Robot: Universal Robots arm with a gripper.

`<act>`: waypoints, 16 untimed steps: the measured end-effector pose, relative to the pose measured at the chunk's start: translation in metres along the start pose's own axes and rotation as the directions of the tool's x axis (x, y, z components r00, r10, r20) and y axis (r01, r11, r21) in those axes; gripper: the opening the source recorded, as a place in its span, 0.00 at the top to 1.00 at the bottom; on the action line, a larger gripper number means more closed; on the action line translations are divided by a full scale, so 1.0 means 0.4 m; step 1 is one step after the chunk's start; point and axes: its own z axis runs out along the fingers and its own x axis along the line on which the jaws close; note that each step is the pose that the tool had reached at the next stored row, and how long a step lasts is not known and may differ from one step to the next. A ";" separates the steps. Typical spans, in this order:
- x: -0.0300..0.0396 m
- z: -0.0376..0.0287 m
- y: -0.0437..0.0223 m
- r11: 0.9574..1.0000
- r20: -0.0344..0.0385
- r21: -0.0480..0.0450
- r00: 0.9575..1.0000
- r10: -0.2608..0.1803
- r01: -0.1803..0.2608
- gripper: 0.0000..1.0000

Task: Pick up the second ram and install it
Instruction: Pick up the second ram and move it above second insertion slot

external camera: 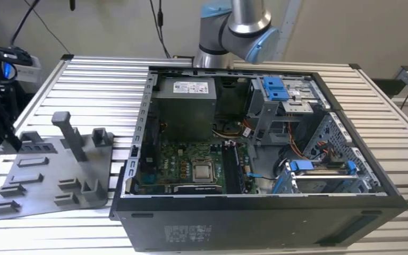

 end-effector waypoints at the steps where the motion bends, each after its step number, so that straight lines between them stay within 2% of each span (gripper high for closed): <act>1: -0.001 -0.002 0.000 1.000 0.000 0.003 1.000 0.000 0.000 0.86; 5: -0.006 -0.013 0.000 1.000 0.000 0.020 1.000 -0.001 0.001 0.86; 16: -0.010 -0.075 0.002 1.000 0.000 0.021 1.000 -0.001 0.001 0.86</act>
